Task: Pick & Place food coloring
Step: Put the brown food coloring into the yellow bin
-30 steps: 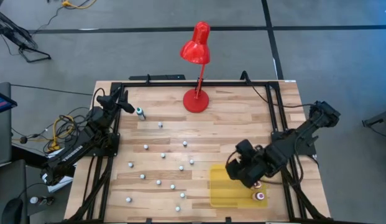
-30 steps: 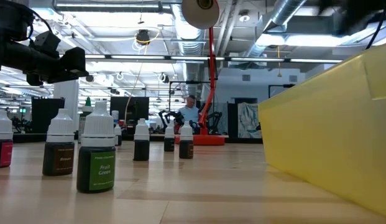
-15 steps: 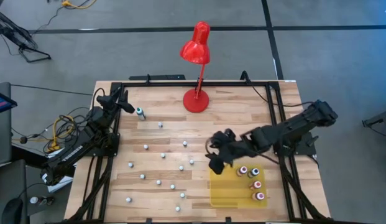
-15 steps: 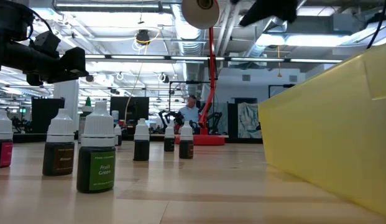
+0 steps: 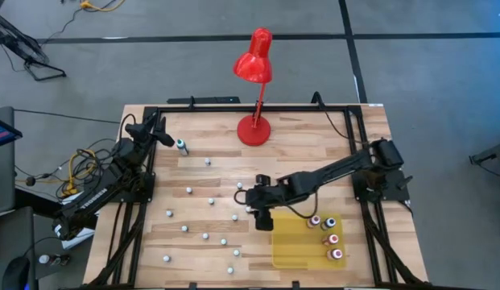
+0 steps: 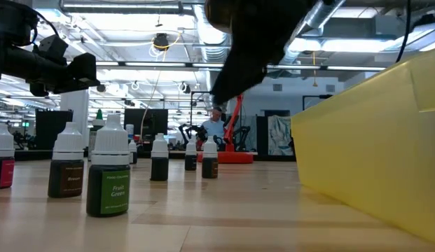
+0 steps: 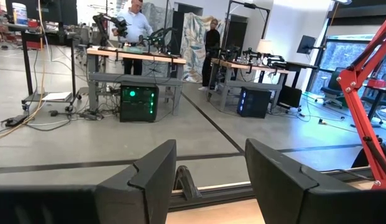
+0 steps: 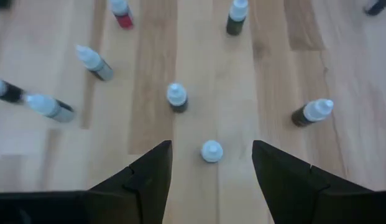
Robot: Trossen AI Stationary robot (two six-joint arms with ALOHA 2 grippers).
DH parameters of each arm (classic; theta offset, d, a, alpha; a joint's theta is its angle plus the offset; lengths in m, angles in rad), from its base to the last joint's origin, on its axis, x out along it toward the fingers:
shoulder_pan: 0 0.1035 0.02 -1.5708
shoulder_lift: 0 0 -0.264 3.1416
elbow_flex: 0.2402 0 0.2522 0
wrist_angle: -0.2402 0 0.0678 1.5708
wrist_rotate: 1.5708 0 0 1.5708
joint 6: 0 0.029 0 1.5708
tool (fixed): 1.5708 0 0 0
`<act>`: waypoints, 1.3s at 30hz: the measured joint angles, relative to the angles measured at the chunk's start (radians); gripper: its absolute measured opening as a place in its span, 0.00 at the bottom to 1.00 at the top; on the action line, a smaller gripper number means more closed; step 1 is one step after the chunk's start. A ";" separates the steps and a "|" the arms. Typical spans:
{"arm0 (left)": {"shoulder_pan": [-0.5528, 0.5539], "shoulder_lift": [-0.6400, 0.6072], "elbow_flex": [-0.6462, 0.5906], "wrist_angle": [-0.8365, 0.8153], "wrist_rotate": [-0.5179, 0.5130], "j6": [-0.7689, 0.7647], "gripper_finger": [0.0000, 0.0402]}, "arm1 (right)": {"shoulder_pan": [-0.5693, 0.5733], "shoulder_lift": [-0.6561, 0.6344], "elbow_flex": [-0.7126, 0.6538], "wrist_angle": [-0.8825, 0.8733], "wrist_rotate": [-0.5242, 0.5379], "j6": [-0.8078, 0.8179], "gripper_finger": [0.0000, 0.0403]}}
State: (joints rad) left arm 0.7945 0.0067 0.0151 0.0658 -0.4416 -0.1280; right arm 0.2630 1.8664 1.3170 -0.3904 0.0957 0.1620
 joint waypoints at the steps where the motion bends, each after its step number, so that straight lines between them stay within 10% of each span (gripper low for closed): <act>1: 0.000 0.000 0.000 0.000 0.000 0.000 0.46 | -0.006 0.011 -0.001 -0.011 -0.009 -0.015 0.52; 19: 0.000 0.000 0.000 0.000 -0.001 0.000 0.46 | -0.089 0.181 -0.001 0.096 -0.182 0.046 0.42; 30: 0.000 0.000 0.000 0.000 -0.001 0.000 0.46 | -0.087 0.201 0.000 0.116 -0.262 0.085 0.12; 39: 0.000 0.000 0.000 0.000 0.000 0.000 0.46 | -0.070 0.099 0.059 0.007 -0.293 0.160 0.14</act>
State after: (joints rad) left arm 0.7944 0.0067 0.0151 0.0658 -0.4419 -0.1280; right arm 0.1932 1.9650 1.3758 -0.3834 -0.1969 0.3222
